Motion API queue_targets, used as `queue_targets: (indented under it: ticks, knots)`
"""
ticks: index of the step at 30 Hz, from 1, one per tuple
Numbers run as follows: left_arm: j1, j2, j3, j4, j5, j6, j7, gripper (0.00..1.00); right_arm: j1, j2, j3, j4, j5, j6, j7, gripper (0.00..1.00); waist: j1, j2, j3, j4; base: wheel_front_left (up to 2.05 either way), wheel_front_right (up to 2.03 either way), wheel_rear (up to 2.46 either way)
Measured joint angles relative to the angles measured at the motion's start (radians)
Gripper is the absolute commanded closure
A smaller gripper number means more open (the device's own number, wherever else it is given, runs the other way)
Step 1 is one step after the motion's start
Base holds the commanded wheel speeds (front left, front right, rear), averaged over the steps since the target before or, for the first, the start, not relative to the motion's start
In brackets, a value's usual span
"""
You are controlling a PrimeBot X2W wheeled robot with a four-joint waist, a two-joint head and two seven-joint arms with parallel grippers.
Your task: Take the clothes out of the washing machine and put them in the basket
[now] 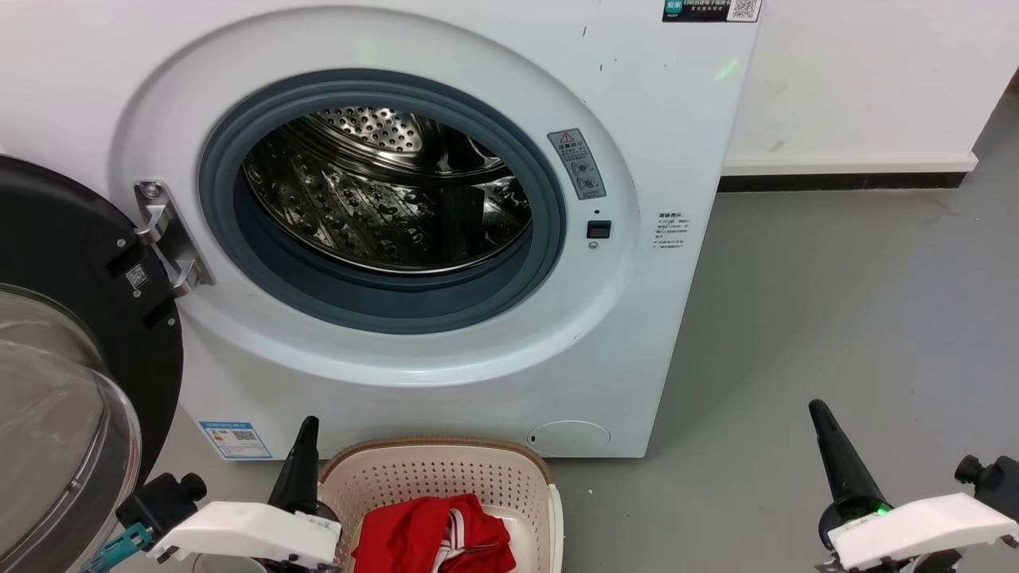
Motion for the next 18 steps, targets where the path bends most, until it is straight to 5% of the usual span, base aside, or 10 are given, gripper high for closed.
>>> queue_targets:
  ticks: [18]
  knots:
    - [-0.032,-0.002,0.034,0.038,-0.215,-0.033,0.034,1.00,-0.047,-0.002,-0.021,0.057,0.218,0.000,0.013,1.00,0.0000,0.0000,0.010,-0.002,0.00,0.00,0.00]
